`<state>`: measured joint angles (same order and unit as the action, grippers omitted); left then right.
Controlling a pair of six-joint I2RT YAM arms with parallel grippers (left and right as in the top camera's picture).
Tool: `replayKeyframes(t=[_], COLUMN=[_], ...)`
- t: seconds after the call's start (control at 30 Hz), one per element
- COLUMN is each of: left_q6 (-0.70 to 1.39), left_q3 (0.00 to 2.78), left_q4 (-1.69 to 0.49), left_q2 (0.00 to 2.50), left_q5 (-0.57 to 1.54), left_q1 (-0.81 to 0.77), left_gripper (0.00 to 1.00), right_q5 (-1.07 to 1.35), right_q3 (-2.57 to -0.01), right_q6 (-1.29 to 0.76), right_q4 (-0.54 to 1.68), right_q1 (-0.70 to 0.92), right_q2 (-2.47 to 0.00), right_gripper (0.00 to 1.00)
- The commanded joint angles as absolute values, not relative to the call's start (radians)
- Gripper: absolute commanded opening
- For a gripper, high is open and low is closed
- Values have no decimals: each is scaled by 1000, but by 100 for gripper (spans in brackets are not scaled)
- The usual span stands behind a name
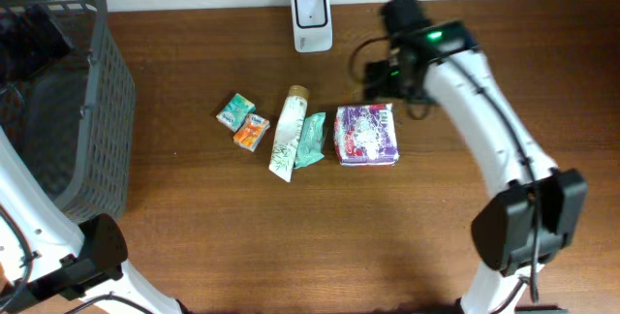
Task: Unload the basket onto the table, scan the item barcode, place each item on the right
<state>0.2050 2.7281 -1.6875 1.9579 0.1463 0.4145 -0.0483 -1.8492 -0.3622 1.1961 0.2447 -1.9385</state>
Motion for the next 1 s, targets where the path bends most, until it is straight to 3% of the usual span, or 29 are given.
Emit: replayKeyframes(t=[0.0,0.03,0.1,0.23,0.4,0.6,0.8,0.83,0.87,0.9,0.97], left_q6=[192,192,192,192,193,193,192,193,193,192,192], left_q3=[2727,2727,2727,2727,2727,2727,2727,2727,2727,2727,2727], left_q4=[-1688,-1688,-1688,-1688,-1688,-1688,-1688,-1688,-1688,-1688,-1688], left_q2=[1937,1937,1937,1937,1937,1937,1937,1937,1937,1937,1937], left_q5=[150,150,150,150,150,150,150,150,150,150,150], left_q1=[420,420,420,420,420,420,420,420,420,420,420], left_gripper=[99,99,99,99,99,99,99,99,99,99,99], right_q5=[340,374,312,-8,-236,-368,-375,-375,-375,-375,-366], right_q3=[-1819,-1805,-1777,-1731,-1629,-1510,-1464,-1464,-1464,-1465,-1492], right_q6=[-183,-169,-177,-367,-541,-545,-543,-543,-543,-544,-544], right_q4=[1194,1193,1192,1149,977,821,798,799,800,804,832], right_q1=[165,163,187,316,495,583,582,582,582,582,575], right_q2=[-1944,-1944,-1944,-1951,-1994,-2031,-2083,-2088,-2089,-2088,-2072], right_gripper=[99,98,85,84,84,76,47,25,11,4,4])
